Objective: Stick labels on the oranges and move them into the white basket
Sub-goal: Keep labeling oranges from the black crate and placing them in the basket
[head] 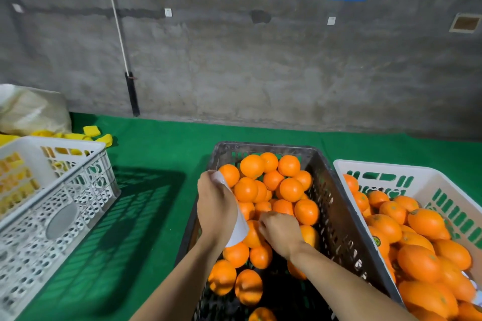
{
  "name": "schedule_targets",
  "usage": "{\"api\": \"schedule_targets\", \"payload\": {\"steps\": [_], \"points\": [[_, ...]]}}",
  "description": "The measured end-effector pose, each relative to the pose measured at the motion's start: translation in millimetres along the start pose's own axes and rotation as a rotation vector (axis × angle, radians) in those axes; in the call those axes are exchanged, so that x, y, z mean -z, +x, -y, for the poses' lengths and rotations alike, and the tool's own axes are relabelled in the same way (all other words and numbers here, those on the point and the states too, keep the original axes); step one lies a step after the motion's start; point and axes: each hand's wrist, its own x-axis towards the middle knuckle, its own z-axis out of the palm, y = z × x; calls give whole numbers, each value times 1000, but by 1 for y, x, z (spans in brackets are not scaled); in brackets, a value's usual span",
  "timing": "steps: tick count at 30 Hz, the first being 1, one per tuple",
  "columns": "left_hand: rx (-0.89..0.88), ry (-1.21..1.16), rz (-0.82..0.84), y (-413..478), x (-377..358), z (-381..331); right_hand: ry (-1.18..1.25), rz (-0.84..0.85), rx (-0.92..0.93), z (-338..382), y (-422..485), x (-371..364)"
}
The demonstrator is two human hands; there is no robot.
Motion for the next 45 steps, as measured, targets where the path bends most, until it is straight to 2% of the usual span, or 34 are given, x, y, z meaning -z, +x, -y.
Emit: {"api": "schedule_targets", "payload": {"steps": [5,9,13,18,23,25,27,31,34,40,45], "points": [[19,20,3,5,-2,3,3,104,105,5,-4,-9],[5,54,19,5,-4,8,36,111,85,3,-6,-14],[-6,38,21,6,-4,10,211,127,13,-1,-6,-15],[4,27,24,7,-4,11,489,140,-164,-4,-6,-15],[-3,55,24,7,-5,10,469,118,-274,-9,-2,-16],[-9,70,17,7,-6,9,476,152,-228,-6,-2,-15],[-20,81,10,7,-7,10,419,258,-144,-4,-3,-17],[-28,88,22,6,-7,11,101,361,-33,-5,2,-22],[-30,93,23,5,-7,12,65,332,-56,-6,4,-24],[-60,60,3,4,-3,10,257,238,-211,-9,2,-6],[-29,63,66,0,-4,15,610,-13,-414,-18,-2,24]]}}
